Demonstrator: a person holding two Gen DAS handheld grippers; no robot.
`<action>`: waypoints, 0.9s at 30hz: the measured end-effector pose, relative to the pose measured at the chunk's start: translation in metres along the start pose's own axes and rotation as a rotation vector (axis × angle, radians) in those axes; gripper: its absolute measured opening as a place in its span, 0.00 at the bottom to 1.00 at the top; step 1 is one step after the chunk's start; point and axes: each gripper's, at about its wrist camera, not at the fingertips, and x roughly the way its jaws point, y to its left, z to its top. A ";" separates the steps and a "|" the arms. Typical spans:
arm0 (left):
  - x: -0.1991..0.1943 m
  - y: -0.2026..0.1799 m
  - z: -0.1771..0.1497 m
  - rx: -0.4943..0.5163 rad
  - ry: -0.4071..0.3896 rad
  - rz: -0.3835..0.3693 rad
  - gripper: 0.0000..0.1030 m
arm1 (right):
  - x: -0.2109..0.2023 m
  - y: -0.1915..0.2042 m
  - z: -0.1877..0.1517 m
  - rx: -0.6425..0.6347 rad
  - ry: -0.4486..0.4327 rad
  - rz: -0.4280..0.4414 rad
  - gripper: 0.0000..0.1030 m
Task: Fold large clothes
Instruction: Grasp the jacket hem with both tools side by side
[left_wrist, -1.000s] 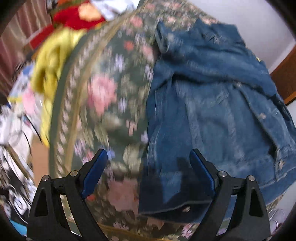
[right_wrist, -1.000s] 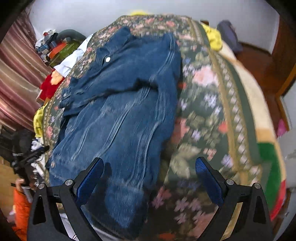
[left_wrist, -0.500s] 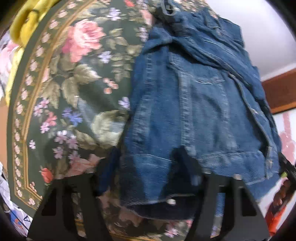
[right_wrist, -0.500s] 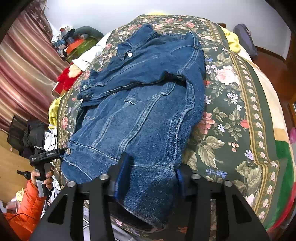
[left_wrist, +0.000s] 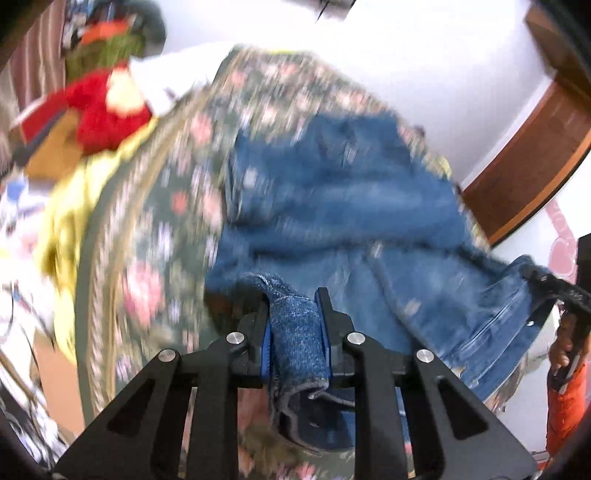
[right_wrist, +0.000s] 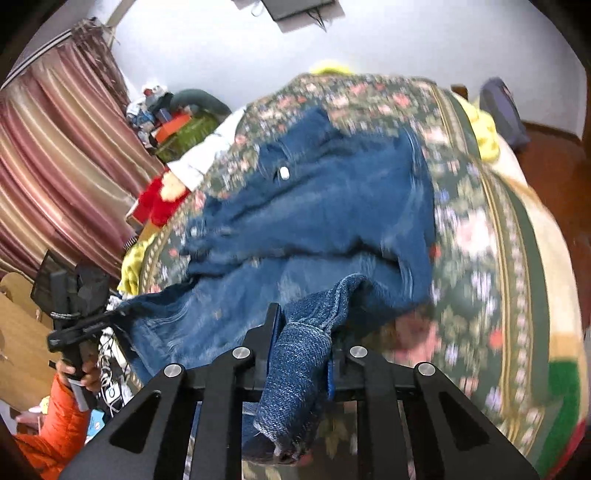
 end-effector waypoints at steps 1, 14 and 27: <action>-0.003 -0.001 0.015 0.006 -0.030 0.006 0.19 | 0.000 0.002 0.011 -0.014 -0.017 -0.004 0.16; 0.050 0.021 0.154 -0.115 -0.176 0.160 0.19 | 0.033 -0.007 0.157 -0.029 -0.199 -0.141 0.15; 0.215 0.083 0.184 -0.271 0.065 0.283 0.21 | 0.191 -0.092 0.212 0.120 -0.034 -0.195 0.15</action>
